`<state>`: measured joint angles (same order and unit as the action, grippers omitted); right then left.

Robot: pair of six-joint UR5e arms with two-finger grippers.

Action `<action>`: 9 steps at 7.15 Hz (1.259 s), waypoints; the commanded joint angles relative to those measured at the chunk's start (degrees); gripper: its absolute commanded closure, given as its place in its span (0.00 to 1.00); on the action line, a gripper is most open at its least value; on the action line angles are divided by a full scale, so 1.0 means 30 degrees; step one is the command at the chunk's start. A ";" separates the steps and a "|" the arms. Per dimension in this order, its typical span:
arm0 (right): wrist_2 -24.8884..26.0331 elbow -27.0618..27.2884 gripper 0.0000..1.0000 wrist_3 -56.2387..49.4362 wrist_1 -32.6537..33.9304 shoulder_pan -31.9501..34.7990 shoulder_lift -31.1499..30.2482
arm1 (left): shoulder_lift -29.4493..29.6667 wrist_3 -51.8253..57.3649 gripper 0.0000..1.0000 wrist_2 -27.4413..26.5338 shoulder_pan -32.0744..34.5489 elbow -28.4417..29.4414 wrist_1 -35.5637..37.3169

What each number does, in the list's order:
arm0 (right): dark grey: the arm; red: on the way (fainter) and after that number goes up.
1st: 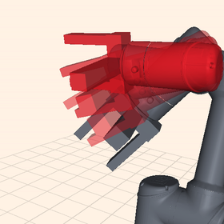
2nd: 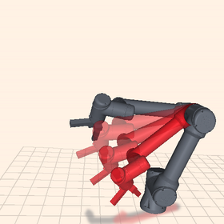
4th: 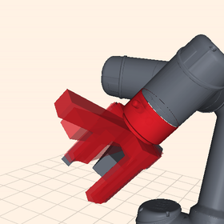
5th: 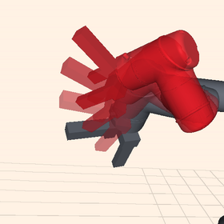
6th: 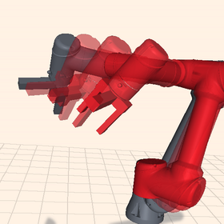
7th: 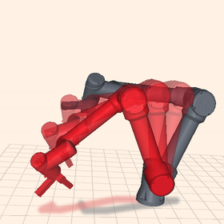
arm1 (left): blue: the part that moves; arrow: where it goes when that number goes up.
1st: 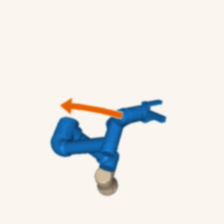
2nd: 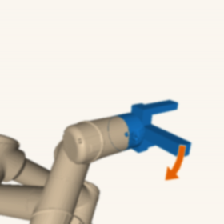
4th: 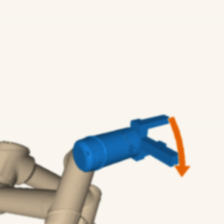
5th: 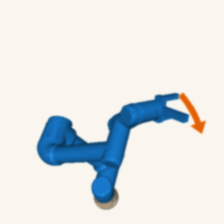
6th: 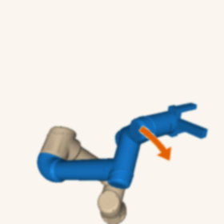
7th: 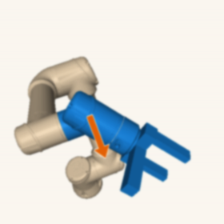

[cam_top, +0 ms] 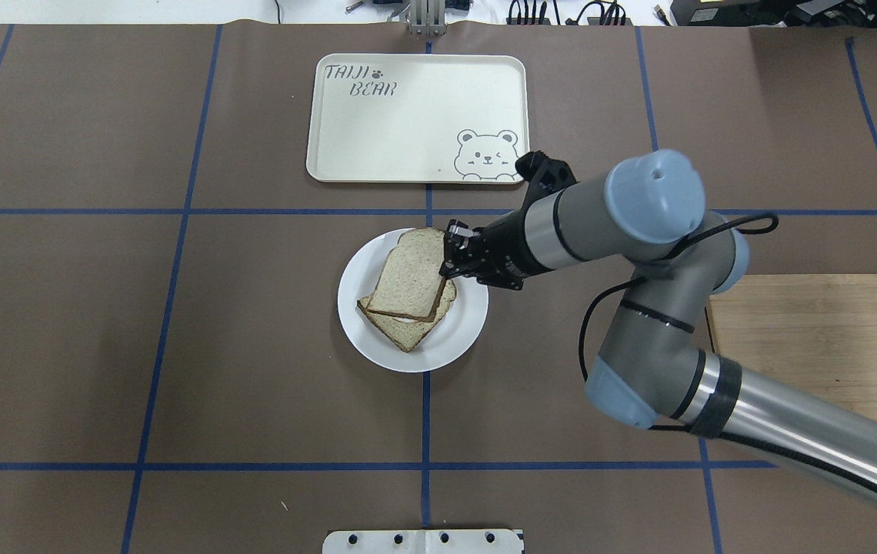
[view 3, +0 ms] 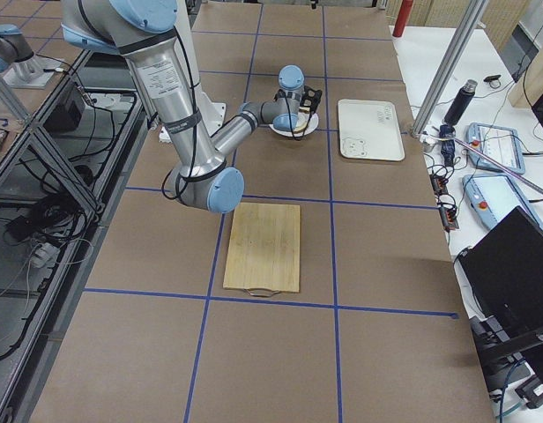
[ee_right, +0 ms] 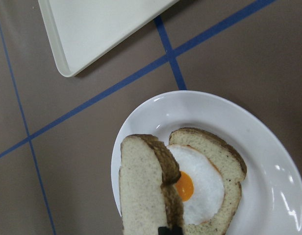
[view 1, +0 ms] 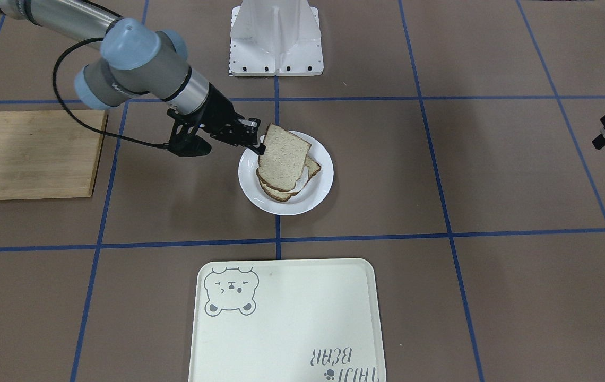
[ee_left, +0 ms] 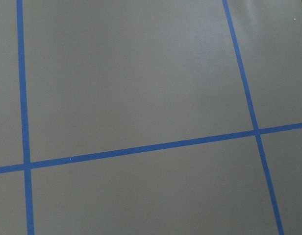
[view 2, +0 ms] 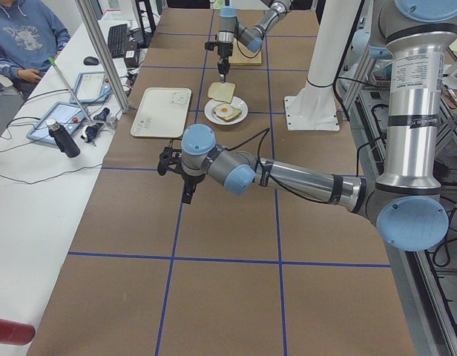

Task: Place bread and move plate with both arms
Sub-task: 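Carry the bread slice with the right gripper over the egg toast on the plate, then lower the bread onto the egg toast and open the right gripper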

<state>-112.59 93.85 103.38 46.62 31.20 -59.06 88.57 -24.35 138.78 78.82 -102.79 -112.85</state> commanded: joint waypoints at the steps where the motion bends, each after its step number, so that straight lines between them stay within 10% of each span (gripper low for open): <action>1: 0.2227 0.0061 1.00 0.1920 -0.0101 -0.1666 -0.0232 | -0.0051 0.0000 0.02 0.0000 0.0007 -0.0100 0.0000; 8: 0.6270 -0.0200 1.00 0.5004 -0.0131 -0.2371 -0.0674 | -0.0081 0.0000 0.02 0.0000 0.0007 -0.0130 -0.0029; 9: 0.6270 -0.0201 0.28 0.4858 -0.0131 -0.2517 -0.0733 | -0.0052 0.0000 0.02 0.0000 0.0007 -0.0159 -0.0029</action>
<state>-93.92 93.40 118.25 46.23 24.02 -61.02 88.34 -24.34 138.78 78.84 -103.22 -112.94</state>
